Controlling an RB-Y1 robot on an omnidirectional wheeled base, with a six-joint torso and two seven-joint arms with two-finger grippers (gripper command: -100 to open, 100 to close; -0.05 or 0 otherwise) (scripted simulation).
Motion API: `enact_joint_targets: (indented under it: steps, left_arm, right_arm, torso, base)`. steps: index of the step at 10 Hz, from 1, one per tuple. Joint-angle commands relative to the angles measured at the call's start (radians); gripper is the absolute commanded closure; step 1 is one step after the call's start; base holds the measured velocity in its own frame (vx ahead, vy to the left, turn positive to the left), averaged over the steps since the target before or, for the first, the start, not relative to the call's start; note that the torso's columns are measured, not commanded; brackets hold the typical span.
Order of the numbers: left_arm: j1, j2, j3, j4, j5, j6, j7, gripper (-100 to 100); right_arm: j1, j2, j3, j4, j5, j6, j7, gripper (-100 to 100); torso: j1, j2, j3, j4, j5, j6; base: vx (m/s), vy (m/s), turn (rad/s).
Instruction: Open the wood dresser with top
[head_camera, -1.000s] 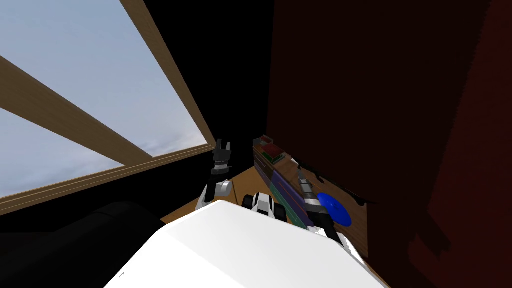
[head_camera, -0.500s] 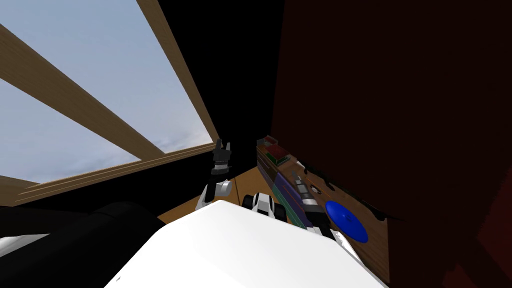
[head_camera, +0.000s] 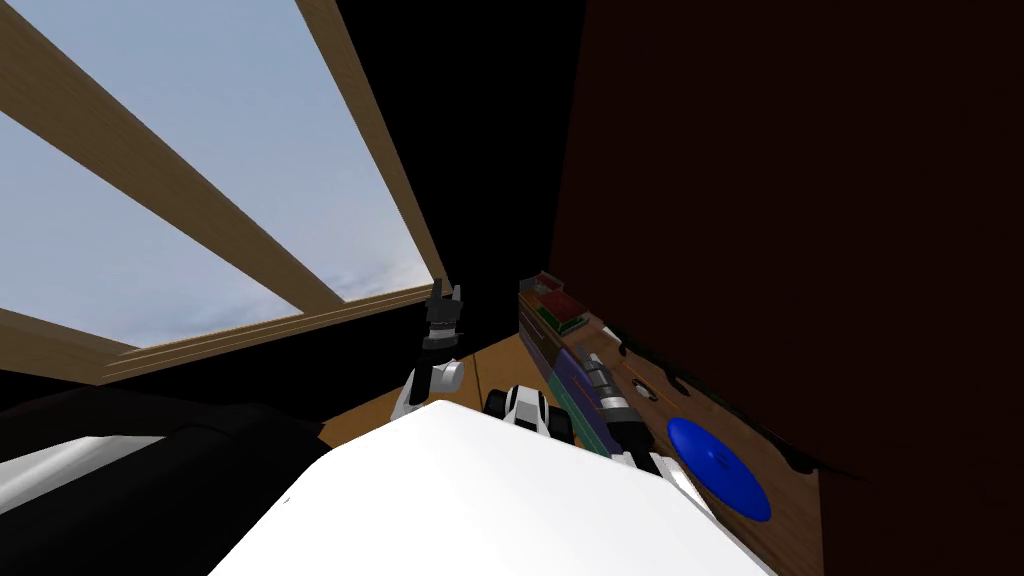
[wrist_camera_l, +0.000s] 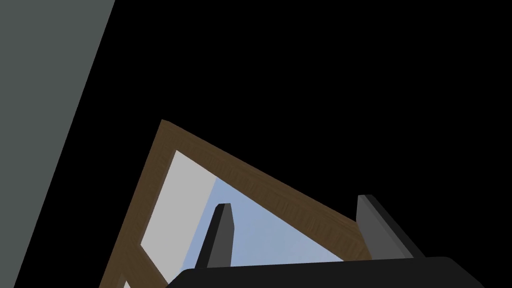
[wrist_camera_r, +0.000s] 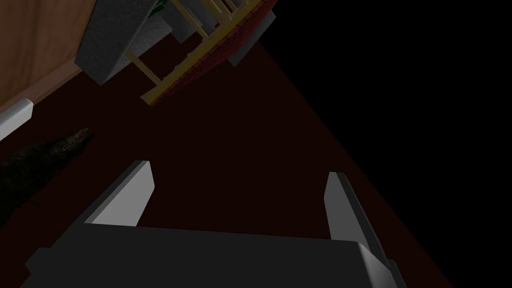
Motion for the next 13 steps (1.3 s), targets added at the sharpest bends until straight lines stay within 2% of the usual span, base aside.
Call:
enact_joint_targets:
  steps: [1,2,4,5,7,8,10,11,13]
  left_arm:
    - [0.000,0.000,0.000,0.000,0.000,0.000,0.000,0]
    - [0.000,0.000,0.000,0.000,0.000,0.000,0.000,0]
    - [0.000,0.000,0.000,0.000,0.000,0.000,0.000,0]
    - [0.000,0.000,0.000,0.000,0.000,0.000,0.000,0]
    - [0.000,0.000,0.000,0.000,0.000,0.000,0.000,0]
    - [0.000,0.000,0.000,0.000,0.000,0.000,0.000,0]
    - [0.000,0.000,0.000,0.000,0.000,0.000,0.000,0]
    - [0.000,0.000,0.000,0.000,0.000,0.000,0.000,0]
    - [0.000,0.000,0.000,0.000,0.000,0.000,0.000,0]
  right_arm:
    - [-0.001,-0.003,0.003,0.007,0.076,0.007,0.014,-100]
    - [-0.013,-0.008,0.007,0.035,0.108,0.018,0.041,-100]
    - [-0.013,-0.008,0.007,0.035,0.164,0.018,0.041,-100]
    - [-0.025,-0.014,0.011,0.064,0.195,0.030,0.068,-100]
    - [-0.025,-0.014,0.011,0.064,0.253,0.030,0.068,-100]
    - [-0.038,-0.020,0.016,0.094,0.285,0.042,0.095,-100]
    - [-0.038,-0.020,0.016,0.094,0.340,0.042,0.095,-100]
    - [-0.051,-0.026,0.020,0.124,0.372,0.054,0.123,-100]
    - [-0.051,-0.026,0.020,0.124,0.426,0.054,0.123,-100]
  torso:
    - [0.000,0.000,0.000,0.000,0.000,0.001]
    - [-0.001,0.001,0.000,0.000,0.000,0.001]
    - [-0.001,0.000,0.000,0.000,0.000,0.001]
    - [-0.001,0.001,0.000,0.000,0.000,0.001]
    - [0.000,0.000,0.000,0.000,0.000,0.001]
    - [-0.001,0.001,0.000,0.000,0.000,0.001]
    - [-0.001,0.000,0.000,0.000,0.000,0.001]
    - [-0.001,0.001,0.000,0.000,0.000,0.001]
    - [-0.001,0.000,0.000,0.000,0.000,0.001]
  base:
    - [0.015,0.011,-0.022]
    - [0.021,0.024,0.215]
    - [0.022,0.014,0.047]
    - [0.027,0.024,0.189]
    - [0.022,0.013,0.066]
    - [0.025,0.023,0.175]
    - [0.024,0.010,0.070]
    - [0.028,0.015,0.197]
    - [0.022,0.011,0.051]
